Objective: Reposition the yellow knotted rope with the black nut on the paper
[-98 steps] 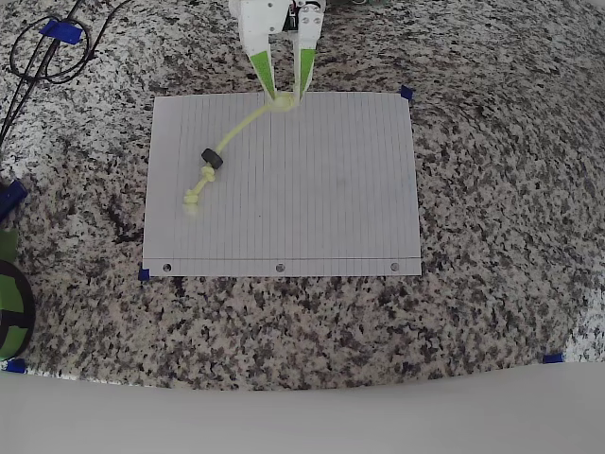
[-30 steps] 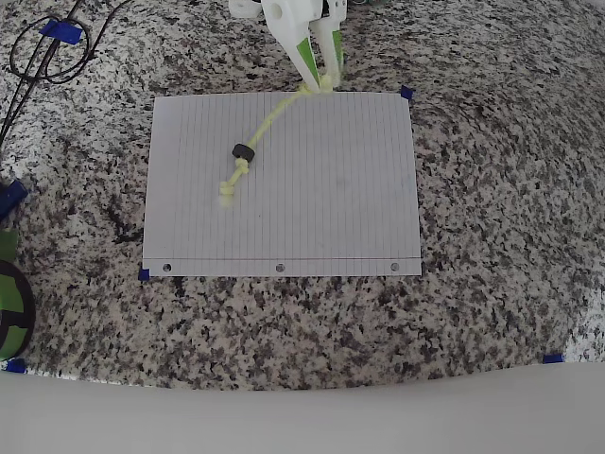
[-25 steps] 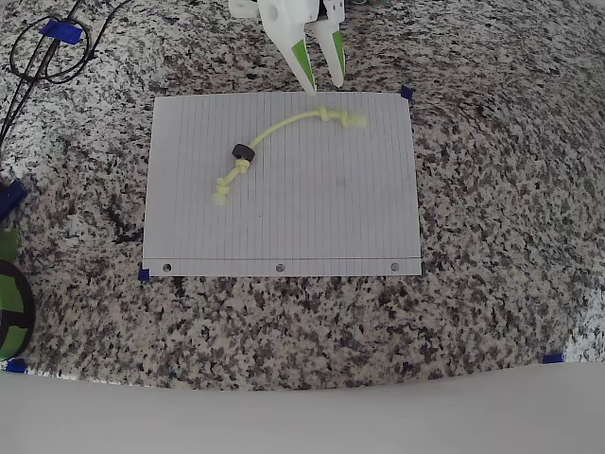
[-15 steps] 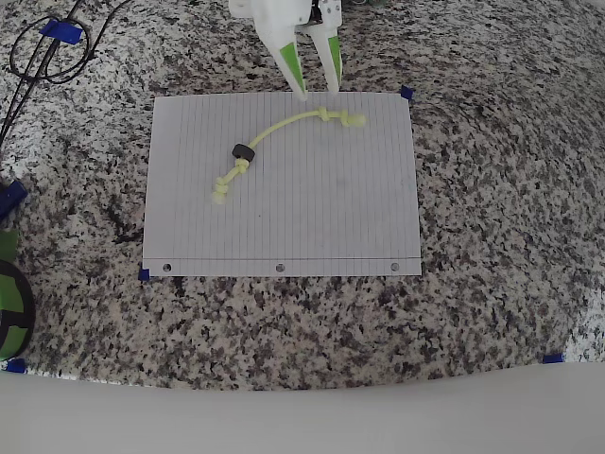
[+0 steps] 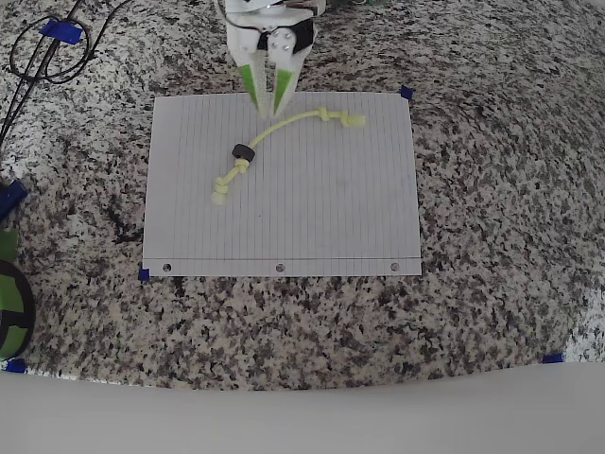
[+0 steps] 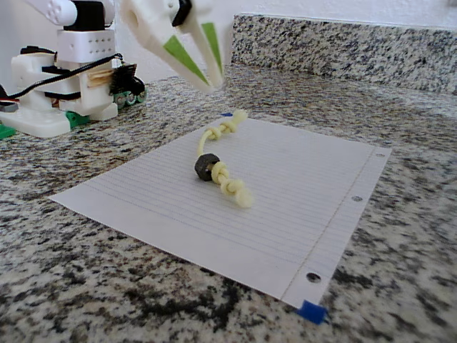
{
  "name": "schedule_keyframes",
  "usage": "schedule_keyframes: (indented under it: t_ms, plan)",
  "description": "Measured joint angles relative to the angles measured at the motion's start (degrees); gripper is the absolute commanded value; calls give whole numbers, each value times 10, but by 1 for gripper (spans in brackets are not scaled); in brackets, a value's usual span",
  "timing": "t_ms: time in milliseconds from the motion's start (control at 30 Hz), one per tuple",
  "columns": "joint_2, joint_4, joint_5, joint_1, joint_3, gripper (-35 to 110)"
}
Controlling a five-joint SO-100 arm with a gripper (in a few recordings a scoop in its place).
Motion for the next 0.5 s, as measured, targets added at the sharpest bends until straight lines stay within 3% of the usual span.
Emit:
schedule_keyframes:
  t_ms: [200,500]
  plan:
    - [-197,-23,-126,18,-120,0]
    - [-421,-43,-235,54,-245,0]
